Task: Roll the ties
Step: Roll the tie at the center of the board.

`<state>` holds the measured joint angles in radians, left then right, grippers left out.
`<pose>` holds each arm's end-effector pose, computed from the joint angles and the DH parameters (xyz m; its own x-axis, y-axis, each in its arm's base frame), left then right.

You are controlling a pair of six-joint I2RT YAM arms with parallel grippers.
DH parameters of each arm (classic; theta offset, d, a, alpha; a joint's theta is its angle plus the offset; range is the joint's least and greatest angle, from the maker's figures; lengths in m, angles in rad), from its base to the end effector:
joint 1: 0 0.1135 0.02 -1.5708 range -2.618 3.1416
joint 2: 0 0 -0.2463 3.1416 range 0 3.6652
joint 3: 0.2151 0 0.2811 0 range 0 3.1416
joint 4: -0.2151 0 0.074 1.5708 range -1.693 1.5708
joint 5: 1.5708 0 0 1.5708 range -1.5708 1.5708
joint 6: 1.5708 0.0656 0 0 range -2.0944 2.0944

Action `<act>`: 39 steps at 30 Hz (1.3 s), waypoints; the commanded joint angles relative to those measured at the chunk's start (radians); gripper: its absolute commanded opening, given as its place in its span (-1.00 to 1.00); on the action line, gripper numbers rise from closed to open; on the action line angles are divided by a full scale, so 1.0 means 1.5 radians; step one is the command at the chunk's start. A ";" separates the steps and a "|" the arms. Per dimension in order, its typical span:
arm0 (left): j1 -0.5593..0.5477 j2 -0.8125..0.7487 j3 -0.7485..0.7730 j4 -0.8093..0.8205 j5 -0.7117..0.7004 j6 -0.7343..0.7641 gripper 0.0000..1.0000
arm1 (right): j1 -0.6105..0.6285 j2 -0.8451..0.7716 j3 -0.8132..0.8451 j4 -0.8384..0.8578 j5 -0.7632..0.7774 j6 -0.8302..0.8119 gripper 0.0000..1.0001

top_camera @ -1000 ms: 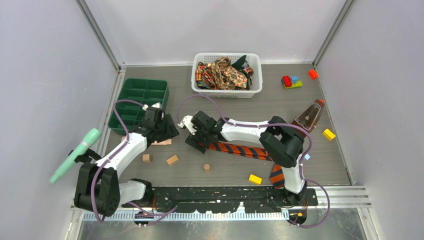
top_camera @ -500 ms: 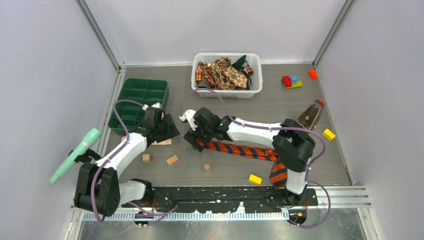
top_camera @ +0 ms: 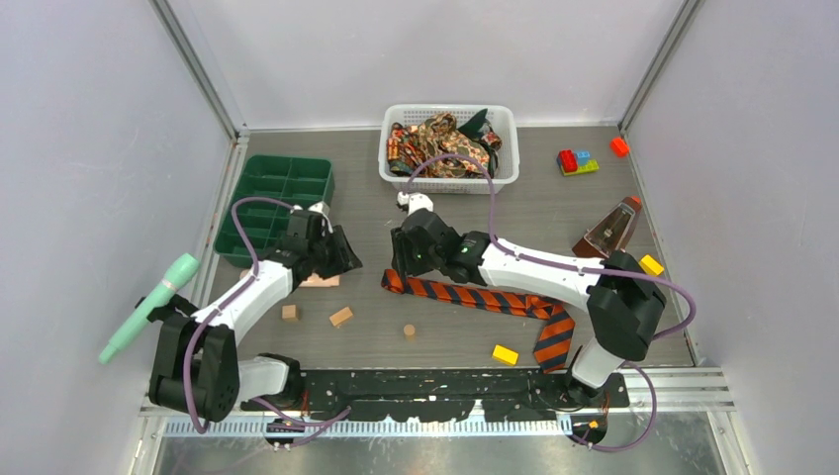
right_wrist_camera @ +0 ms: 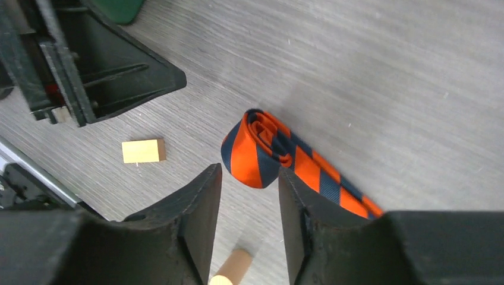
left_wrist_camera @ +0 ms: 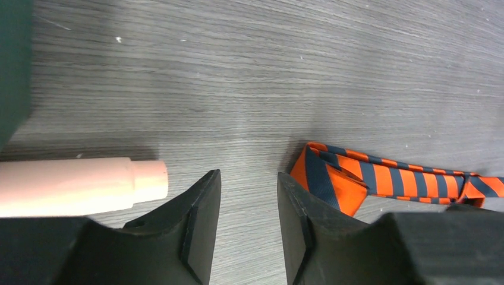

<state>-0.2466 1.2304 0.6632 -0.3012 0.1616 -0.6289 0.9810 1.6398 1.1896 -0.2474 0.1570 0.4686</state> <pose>0.2799 -0.0813 0.1428 -0.7996 -0.3974 -0.4502 -0.1591 0.8631 -0.4794 0.2403 0.3406 0.2046 -0.6594 -0.1832 -0.7291 -0.5115 0.8201 0.2565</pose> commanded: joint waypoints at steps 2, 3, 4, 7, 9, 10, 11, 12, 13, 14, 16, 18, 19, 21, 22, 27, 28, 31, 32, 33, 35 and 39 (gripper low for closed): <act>-0.006 0.012 0.004 0.062 0.063 -0.008 -0.22 | 0.004 -0.022 -0.014 -0.007 0.016 0.185 -0.12; -0.010 0.014 0.004 0.067 0.067 -0.008 -0.24 | 0.004 -0.018 -0.010 -0.016 0.017 0.198 -0.12; -0.016 0.017 0.004 0.070 0.071 -0.008 -0.26 | 0.004 -0.016 -0.003 -0.031 0.017 0.219 -0.07; -0.036 0.024 0.006 0.077 0.074 -0.007 -0.29 | 0.004 -0.008 -0.003 -0.042 0.008 0.266 0.16; -0.043 0.028 0.005 0.080 0.074 -0.007 -0.30 | 0.005 -0.003 -0.002 -0.051 0.009 0.292 0.21; -0.045 0.031 0.005 0.080 0.073 -0.007 -0.30 | 0.004 0.000 0.000 -0.056 0.009 0.299 0.23; -0.045 0.032 0.004 0.080 0.073 -0.007 -0.30 | 0.004 0.005 0.001 -0.064 0.008 0.314 0.23; -0.045 0.033 0.003 0.081 0.074 -0.007 -0.31 | 0.004 0.007 0.004 -0.066 0.006 0.320 0.23; -0.046 0.034 0.003 0.082 0.074 -0.007 -0.31 | 0.004 0.013 0.005 -0.068 0.002 0.332 0.22; -0.046 0.034 0.002 0.082 0.076 -0.007 -0.31 | 0.005 0.018 0.006 -0.068 0.000 0.337 0.21; -0.047 0.037 0.002 0.085 0.079 -0.008 -0.32 | 0.005 0.027 0.011 -0.072 -0.003 0.350 0.18; -0.049 0.041 0.003 0.087 0.083 -0.008 -0.34 | 0.004 0.038 0.019 -0.077 -0.004 0.359 0.17; -0.051 0.042 0.004 0.088 0.083 -0.008 -0.35 | 0.004 0.042 0.024 -0.080 -0.004 0.363 0.16; -0.054 0.048 0.004 0.090 0.085 -0.008 -0.40 | 0.004 0.053 0.031 -0.084 -0.006 0.367 0.16; -0.055 0.052 0.004 0.092 0.086 -0.008 -0.42 | 0.005 0.060 0.034 -0.086 -0.006 0.368 0.16; -0.065 0.075 0.001 0.102 0.094 -0.006 -0.58 | 0.004 0.075 0.041 -0.096 -0.003 0.371 0.07; -0.068 0.080 -0.001 0.104 0.095 -0.005 -0.60 | 0.004 0.077 0.041 -0.097 -0.004 0.372 0.07; -0.077 0.092 -0.003 0.111 0.096 -0.004 -0.66 | 0.004 0.079 0.037 -0.096 -0.002 0.374 0.07; -0.079 0.095 -0.004 0.112 0.095 -0.004 -0.67 | 0.004 0.081 0.036 -0.095 -0.001 0.376 0.06; -0.080 0.097 -0.005 0.113 0.095 -0.003 -0.68 | 0.004 0.081 0.034 -0.095 0.000 0.376 0.05; -0.082 0.098 -0.009 0.115 0.095 -0.003 -0.70 | 0.004 0.080 0.029 -0.093 0.004 0.380 0.00; -0.085 0.099 -0.012 0.118 0.095 -0.003 -0.72 | 0.003 0.076 0.011 -0.084 0.013 0.389 -0.17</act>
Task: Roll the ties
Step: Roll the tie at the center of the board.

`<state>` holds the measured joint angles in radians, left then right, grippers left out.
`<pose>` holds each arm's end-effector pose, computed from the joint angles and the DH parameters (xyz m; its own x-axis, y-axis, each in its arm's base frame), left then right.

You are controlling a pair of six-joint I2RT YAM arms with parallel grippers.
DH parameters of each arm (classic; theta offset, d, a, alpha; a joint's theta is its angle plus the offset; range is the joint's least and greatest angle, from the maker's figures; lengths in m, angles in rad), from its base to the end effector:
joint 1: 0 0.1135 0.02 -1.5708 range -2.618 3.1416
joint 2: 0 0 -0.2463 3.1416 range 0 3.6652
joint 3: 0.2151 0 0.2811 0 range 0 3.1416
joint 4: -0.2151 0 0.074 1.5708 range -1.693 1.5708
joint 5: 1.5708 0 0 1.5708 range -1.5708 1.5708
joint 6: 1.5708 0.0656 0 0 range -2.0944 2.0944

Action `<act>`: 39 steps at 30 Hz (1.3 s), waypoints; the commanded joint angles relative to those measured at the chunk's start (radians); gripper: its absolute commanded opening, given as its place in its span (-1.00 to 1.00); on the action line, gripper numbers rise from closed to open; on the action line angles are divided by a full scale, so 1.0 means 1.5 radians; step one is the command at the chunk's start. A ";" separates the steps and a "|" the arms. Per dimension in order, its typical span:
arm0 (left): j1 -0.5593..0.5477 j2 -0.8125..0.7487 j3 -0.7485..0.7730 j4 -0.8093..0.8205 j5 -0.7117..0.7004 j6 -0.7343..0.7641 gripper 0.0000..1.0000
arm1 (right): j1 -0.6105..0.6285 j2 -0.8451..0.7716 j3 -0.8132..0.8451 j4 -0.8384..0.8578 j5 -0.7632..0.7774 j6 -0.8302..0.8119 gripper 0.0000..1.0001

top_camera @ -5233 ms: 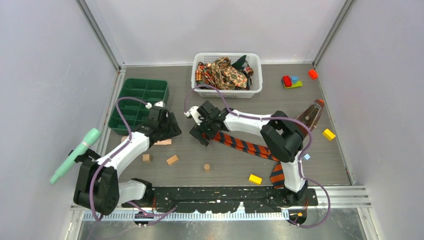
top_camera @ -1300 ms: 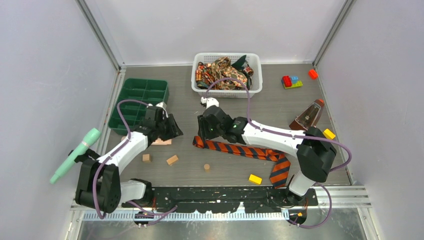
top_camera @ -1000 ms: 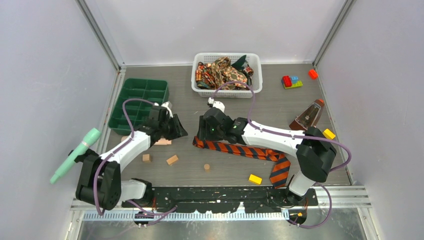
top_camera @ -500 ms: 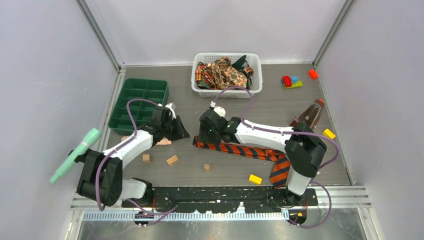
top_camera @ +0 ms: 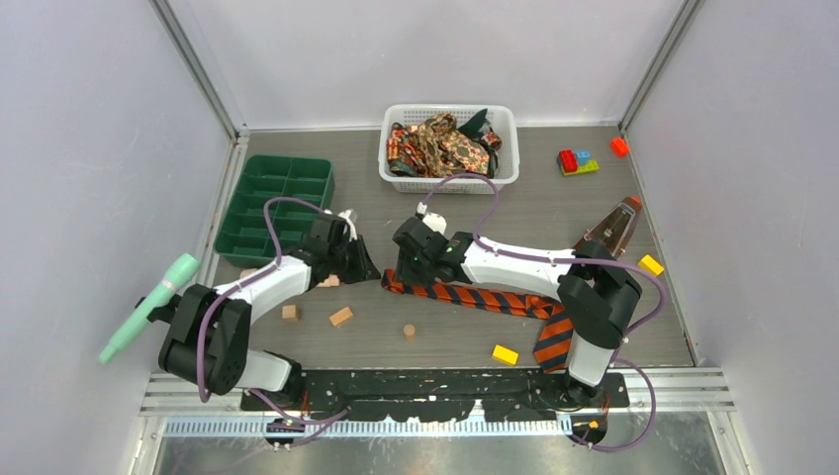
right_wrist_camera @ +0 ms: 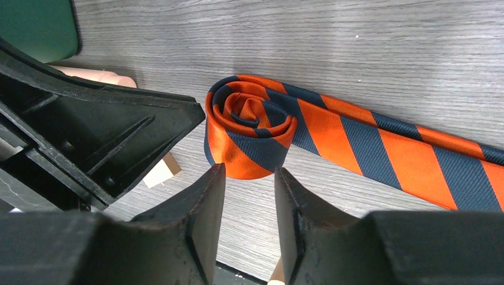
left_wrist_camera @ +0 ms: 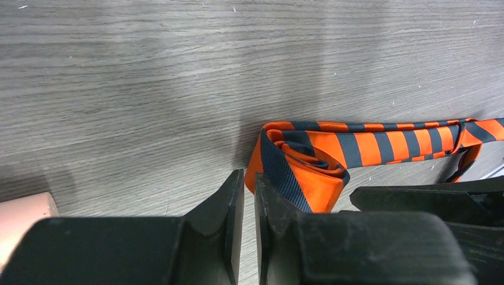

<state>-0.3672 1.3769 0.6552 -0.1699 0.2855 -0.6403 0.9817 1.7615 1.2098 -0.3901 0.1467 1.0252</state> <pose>0.2774 -0.1265 0.1122 -0.8868 -0.2731 -0.3728 -0.0252 0.8341 -0.5510 0.2378 0.3387 0.1502 -0.8954 0.1821 -0.4063 -0.0180 0.8970 0.4416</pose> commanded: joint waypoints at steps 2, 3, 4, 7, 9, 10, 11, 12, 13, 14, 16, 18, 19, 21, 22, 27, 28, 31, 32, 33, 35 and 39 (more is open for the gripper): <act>-0.006 0.003 -0.006 0.031 0.012 0.006 -0.73 | 0.002 -0.009 -0.012 0.017 0.023 0.024 -0.24; -0.007 0.003 -0.006 0.031 0.012 0.005 -0.73 | 0.002 -0.010 -0.018 0.020 0.025 0.027 -0.29; -0.007 0.003 -0.005 0.031 0.012 0.005 -0.73 | 0.002 -0.012 -0.021 0.022 0.029 0.029 -0.33; -0.009 0.005 -0.003 0.032 0.012 0.004 -0.74 | 0.000 -0.014 -0.031 0.024 0.033 0.031 -0.41; -0.010 0.006 -0.002 0.032 0.013 0.004 -0.75 | 0.000 -0.014 -0.036 0.024 0.035 0.032 -0.45; -0.011 0.006 -0.002 0.032 0.013 0.004 -0.75 | 0.000 -0.015 -0.037 0.024 0.038 0.032 -0.47; -0.011 0.006 -0.002 0.032 0.014 0.005 -0.75 | -0.001 -0.015 -0.040 0.024 0.040 0.033 -0.47; -0.011 0.007 -0.001 0.032 0.013 0.004 -0.75 | -0.001 -0.016 -0.042 0.024 0.041 0.034 -0.48; -0.012 0.006 -0.001 0.032 0.014 0.004 -0.76 | -0.001 -0.017 -0.044 0.025 0.042 0.034 -0.48; -0.012 0.006 -0.001 0.031 0.013 0.004 -0.76 | -0.001 -0.018 -0.045 0.025 0.045 0.034 -0.49; -0.013 0.007 -0.001 0.033 0.014 0.003 -0.77 | -0.002 -0.019 -0.045 0.025 0.048 0.033 -0.50; -0.014 0.008 0.001 0.034 0.016 0.002 -0.78 | -0.002 -0.019 -0.047 0.025 0.050 0.033 -0.53; -0.016 0.009 0.002 0.034 0.016 0.002 -0.78 | -0.003 -0.017 -0.048 0.025 0.051 0.033 -0.55; -0.020 0.010 0.004 0.034 0.017 0.003 -0.78 | -0.004 -0.015 -0.052 0.025 0.051 0.035 -0.58; -0.021 0.011 0.005 0.034 0.017 0.003 -0.78 | -0.004 -0.014 -0.055 0.025 0.052 0.035 -0.59; -0.035 0.018 0.013 0.035 0.022 0.008 -0.79 | -0.005 -0.011 -0.062 0.025 0.058 0.038 -0.61; -0.038 0.020 0.014 0.035 0.023 0.009 -0.80 | -0.005 -0.010 -0.064 0.025 0.059 0.038 -0.60; -0.041 0.023 0.016 0.034 0.022 0.010 -0.81 | -0.007 -0.008 -0.067 0.021 0.066 0.037 -0.61; -0.042 0.021 0.017 0.031 0.018 0.011 -0.81 | -0.007 -0.007 -0.068 0.020 0.068 0.037 -0.61; -0.041 0.017 0.017 0.027 0.015 0.012 -0.82 | -0.008 -0.006 -0.068 0.018 0.070 0.036 -0.61; -0.041 0.009 0.017 0.022 0.009 0.013 -0.82 | -0.009 -0.002 -0.069 0.015 0.074 0.034 -0.61; -0.042 0.002 0.021 0.013 0.005 0.017 -0.81 | -0.011 0.007 -0.069 0.014 0.077 0.033 -0.61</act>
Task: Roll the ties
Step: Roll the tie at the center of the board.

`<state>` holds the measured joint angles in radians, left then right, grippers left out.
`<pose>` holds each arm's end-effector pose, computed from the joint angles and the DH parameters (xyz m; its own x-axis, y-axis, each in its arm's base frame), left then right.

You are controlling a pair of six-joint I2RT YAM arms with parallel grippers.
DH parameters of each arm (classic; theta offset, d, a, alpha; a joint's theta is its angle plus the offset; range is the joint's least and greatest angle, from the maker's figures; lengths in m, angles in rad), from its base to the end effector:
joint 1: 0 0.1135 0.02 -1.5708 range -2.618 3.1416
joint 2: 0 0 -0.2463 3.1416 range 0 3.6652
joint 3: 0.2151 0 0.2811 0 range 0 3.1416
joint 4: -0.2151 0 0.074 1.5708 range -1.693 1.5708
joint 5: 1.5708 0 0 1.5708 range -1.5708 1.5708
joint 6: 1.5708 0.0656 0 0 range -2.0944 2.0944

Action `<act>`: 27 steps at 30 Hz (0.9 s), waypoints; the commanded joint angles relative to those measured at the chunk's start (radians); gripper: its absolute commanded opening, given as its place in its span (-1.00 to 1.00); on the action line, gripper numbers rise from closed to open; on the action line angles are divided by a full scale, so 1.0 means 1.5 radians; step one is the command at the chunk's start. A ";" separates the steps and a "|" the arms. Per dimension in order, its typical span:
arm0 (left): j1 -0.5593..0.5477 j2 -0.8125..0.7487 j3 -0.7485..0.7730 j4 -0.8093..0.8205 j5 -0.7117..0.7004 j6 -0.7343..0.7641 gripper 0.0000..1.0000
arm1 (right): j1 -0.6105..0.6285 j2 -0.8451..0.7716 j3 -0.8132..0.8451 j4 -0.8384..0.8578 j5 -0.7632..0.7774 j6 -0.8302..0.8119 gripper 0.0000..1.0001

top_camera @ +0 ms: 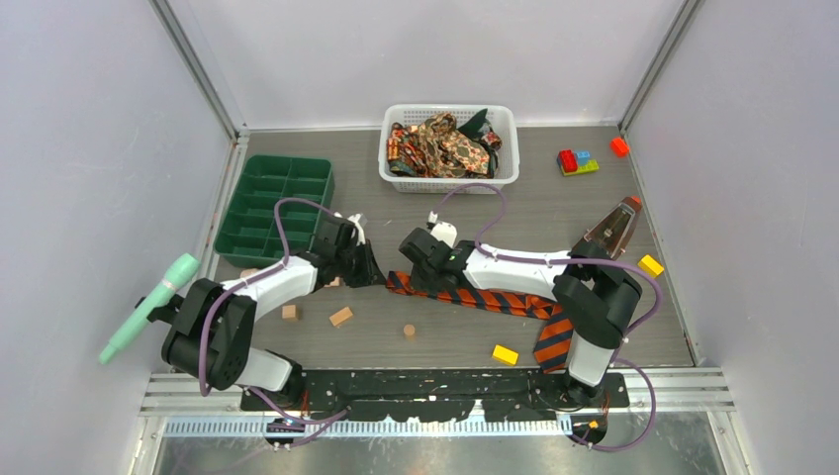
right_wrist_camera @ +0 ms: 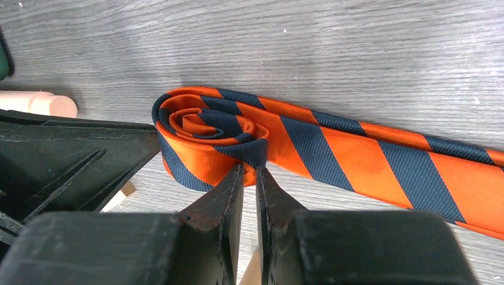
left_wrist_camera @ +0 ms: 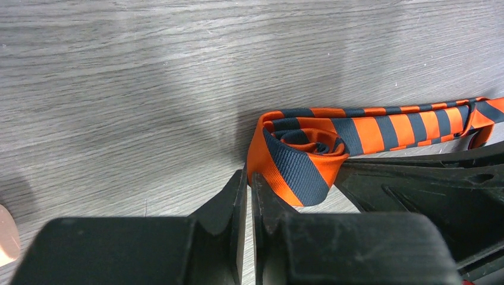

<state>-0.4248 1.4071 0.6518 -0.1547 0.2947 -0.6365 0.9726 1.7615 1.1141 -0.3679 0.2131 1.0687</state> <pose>0.2699 -0.1430 0.1040 -0.9094 -0.2129 -0.3573 0.0202 0.8354 -0.5492 0.2338 0.3184 0.1202 -0.8832 0.2254 -0.4113 0.0610 0.9247 0.3758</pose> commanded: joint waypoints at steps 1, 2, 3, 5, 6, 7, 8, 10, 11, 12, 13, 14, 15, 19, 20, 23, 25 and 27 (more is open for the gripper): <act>-0.003 -0.018 0.024 0.002 0.000 0.015 -0.81 | -0.005 0.011 -0.006 -0.001 0.034 0.003 -0.61; -0.003 -0.017 0.024 0.002 0.001 0.015 -0.81 | -0.006 0.012 -0.006 -0.001 0.035 0.003 -0.61; -0.003 -0.016 0.025 0.003 0.002 0.015 -0.80 | -0.006 0.016 -0.006 -0.001 0.034 0.004 -0.61; -0.003 -0.009 0.025 0.007 0.007 0.015 -0.81 | -0.007 0.021 -0.007 0.004 0.032 0.004 -0.61; -0.003 -0.005 0.026 0.009 0.009 0.014 -0.81 | -0.007 0.023 -0.009 0.007 0.031 0.004 -0.61; -0.004 -0.001 0.027 0.011 0.011 0.014 -0.81 | -0.007 0.024 -0.009 0.012 0.028 0.004 -0.61; -0.005 0.002 0.028 0.011 0.012 0.014 -0.81 | -0.007 0.026 -0.010 0.014 0.028 0.004 -0.61; -0.006 0.007 0.029 0.013 0.012 0.014 -0.81 | -0.007 0.031 -0.008 0.019 0.025 0.005 -0.61; -0.006 0.008 0.029 0.013 0.013 0.014 -0.81 | -0.008 0.032 -0.007 0.023 0.023 0.004 -0.61; -0.007 0.009 0.030 0.013 0.012 0.014 -0.81 | -0.008 0.034 -0.006 0.026 0.021 0.004 -0.61; -0.008 0.010 0.030 0.013 0.013 0.015 -0.82 | -0.008 0.036 -0.006 0.033 0.017 0.004 -0.61; -0.008 0.011 0.030 0.014 0.013 0.015 -0.82 | -0.008 0.039 -0.005 0.037 0.011 0.002 -0.62; -0.009 0.013 0.030 0.014 0.013 0.016 -0.81 | -0.008 0.041 -0.004 0.045 0.009 0.003 -0.61; -0.011 0.021 0.032 0.015 0.016 0.017 -0.82 | -0.008 0.051 0.001 0.059 0.003 0.003 -0.62; -0.011 0.021 0.032 0.015 0.016 0.018 -0.82 | -0.009 0.053 0.002 0.062 0.003 0.003 -0.62; -0.011 0.023 0.032 0.014 0.016 0.020 -0.82 | -0.011 0.058 0.003 0.078 0.002 0.004 -0.62; -0.011 0.022 0.032 0.011 0.014 0.022 -0.83 | -0.013 0.060 0.002 0.090 0.001 0.005 -0.63; -0.011 0.021 0.032 0.007 0.010 0.023 -0.83 | -0.014 0.062 -0.004 0.107 -0.002 0.007 -0.63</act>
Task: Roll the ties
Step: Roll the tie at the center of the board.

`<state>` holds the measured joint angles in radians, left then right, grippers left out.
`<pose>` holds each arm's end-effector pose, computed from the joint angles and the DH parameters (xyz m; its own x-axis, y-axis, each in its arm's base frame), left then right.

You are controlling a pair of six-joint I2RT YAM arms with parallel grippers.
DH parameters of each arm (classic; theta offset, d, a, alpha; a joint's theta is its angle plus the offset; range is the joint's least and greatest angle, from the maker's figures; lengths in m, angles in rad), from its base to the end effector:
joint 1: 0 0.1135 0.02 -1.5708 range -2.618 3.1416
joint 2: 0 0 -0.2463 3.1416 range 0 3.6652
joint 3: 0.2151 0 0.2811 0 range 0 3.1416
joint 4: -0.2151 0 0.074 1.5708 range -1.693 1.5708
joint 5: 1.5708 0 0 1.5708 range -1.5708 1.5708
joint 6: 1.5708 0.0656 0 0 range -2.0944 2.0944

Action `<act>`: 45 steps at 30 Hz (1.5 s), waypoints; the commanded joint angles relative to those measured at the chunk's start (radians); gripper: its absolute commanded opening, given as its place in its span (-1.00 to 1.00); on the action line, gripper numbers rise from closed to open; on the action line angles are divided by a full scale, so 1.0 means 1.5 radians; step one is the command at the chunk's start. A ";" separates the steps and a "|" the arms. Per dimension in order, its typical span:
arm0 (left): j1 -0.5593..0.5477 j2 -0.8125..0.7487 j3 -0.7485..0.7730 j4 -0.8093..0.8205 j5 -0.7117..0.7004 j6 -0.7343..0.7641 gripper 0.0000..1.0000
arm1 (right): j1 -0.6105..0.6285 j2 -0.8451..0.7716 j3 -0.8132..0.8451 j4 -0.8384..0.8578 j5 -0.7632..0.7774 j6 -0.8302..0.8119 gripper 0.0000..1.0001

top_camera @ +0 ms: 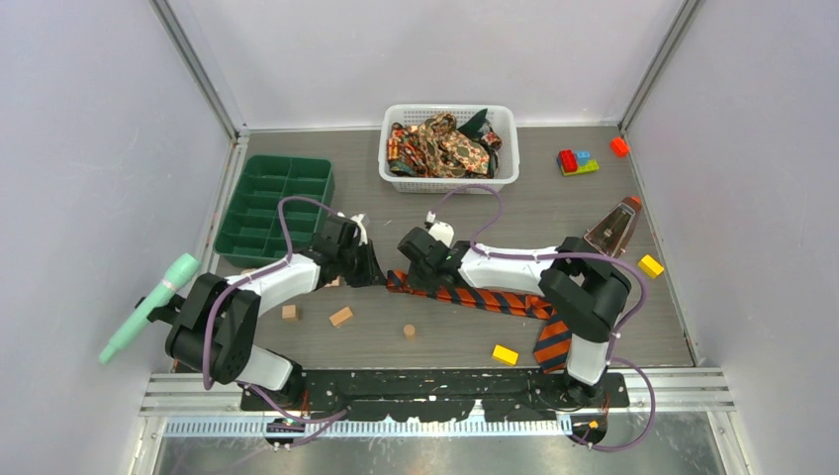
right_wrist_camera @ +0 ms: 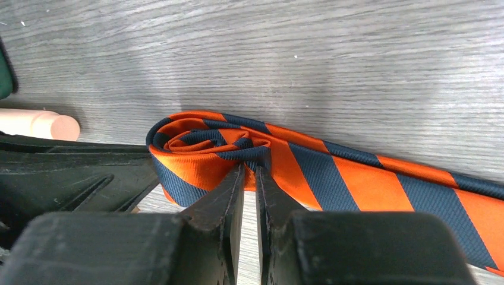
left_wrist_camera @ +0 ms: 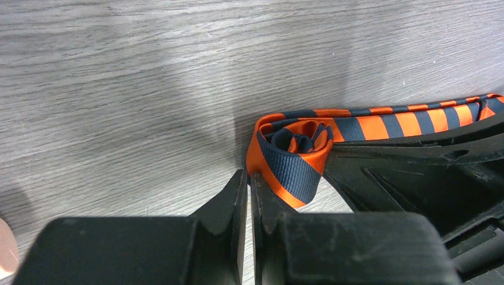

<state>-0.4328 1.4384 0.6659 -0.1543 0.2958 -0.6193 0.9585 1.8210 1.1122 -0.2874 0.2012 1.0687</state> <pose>0.2717 -0.1466 0.0996 -0.9163 -0.1883 -0.3536 0.0347 0.8420 -0.5383 0.2427 0.3228 0.1029 -0.8803 0.2410 -0.4086 0.0671 0.9159 0.3957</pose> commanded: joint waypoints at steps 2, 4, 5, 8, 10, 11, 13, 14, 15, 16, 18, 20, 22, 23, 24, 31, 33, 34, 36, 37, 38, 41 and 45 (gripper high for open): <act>-0.006 -0.001 0.023 0.004 0.006 0.014 -0.83 | -0.007 0.025 -0.006 0.070 0.000 0.010 -0.63; -0.006 -0.002 0.024 0.000 0.004 0.016 -0.83 | -0.009 0.027 -0.010 0.086 -0.007 0.015 -0.63; -0.006 -0.002 0.025 -0.002 0.002 0.017 -0.83 | -0.011 0.028 -0.012 0.092 -0.013 0.018 -0.63; -0.006 -0.004 0.027 -0.007 -0.003 0.020 -0.83 | -0.013 0.034 -0.020 0.124 -0.029 0.024 -0.64; -0.006 -0.003 0.028 -0.009 -0.004 0.021 -0.83 | -0.014 0.036 -0.026 0.143 -0.040 0.028 -0.63; -0.006 -0.004 0.029 -0.011 -0.007 0.021 -0.83 | -0.015 0.037 -0.028 0.156 -0.044 0.031 -0.64; -0.006 -0.004 0.029 -0.013 -0.009 0.022 -0.83 | -0.016 0.037 -0.036 0.172 -0.053 0.034 -0.64; -0.006 -0.004 0.029 -0.014 -0.010 0.022 -0.83 | -0.016 0.034 -0.044 0.176 -0.056 0.036 -0.64; -0.006 -0.005 0.029 -0.016 -0.013 0.023 -0.83 | -0.016 0.032 -0.045 0.183 -0.057 0.036 -0.64; -0.006 -0.005 0.029 -0.018 -0.015 0.024 -0.83 | -0.016 0.027 -0.051 0.185 -0.058 0.036 -0.64; -0.006 -0.007 0.030 -0.021 -0.019 0.024 -0.83 | -0.016 0.018 -0.058 0.185 -0.056 0.034 -0.63; -0.006 -0.011 0.032 -0.025 -0.024 0.026 -0.83 | -0.016 0.005 -0.063 0.173 -0.046 0.032 -0.60; -0.006 -0.014 0.035 -0.031 -0.033 0.026 -0.83 | -0.016 -0.009 -0.068 0.158 -0.036 0.029 -0.55; -0.006 -0.015 0.037 -0.034 -0.039 0.026 -0.84 | -0.016 -0.021 -0.073 0.152 -0.031 0.027 -0.54; -0.005 -0.015 0.039 -0.037 -0.045 0.026 -0.84 | -0.016 -0.026 -0.075 0.148 -0.029 0.025 -0.50; -0.005 -0.014 0.047 -0.046 -0.063 0.027 -0.86 | -0.016 -0.068 -0.091 0.136 -0.025 0.013 -0.31; -0.005 -0.013 0.048 -0.047 -0.064 0.027 -0.87 | -0.016 -0.079 -0.093 0.135 -0.024 0.010 -0.30; -0.005 -0.014 0.048 -0.048 -0.065 0.027 -0.87 | -0.016 -0.087 -0.094 0.135 -0.023 0.009 -0.30; -0.005 -0.014 0.049 -0.049 -0.067 0.029 -0.87 | -0.017 -0.099 -0.094 0.133 -0.022 0.005 -0.30; -0.005 -0.014 0.050 -0.050 -0.069 0.029 -0.87 | -0.017 -0.104 -0.094 0.131 -0.019 0.001 -0.30; -0.005 -0.014 0.051 -0.052 -0.070 0.031 -0.87 | -0.017 -0.113 -0.093 0.127 -0.018 0.000 -0.30; -0.005 -0.014 0.052 -0.054 -0.073 0.032 -0.88 | -0.017 -0.129 -0.083 0.111 -0.010 -0.011 -0.29; -0.005 -0.015 0.052 -0.055 -0.078 0.033 -0.88 | -0.016 -0.138 -0.048 0.060 -0.015 -0.036 -0.17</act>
<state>-0.4374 1.4380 0.7048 -0.2298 0.1978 -0.5896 0.9283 1.6596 0.9741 -0.1280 0.1555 1.0630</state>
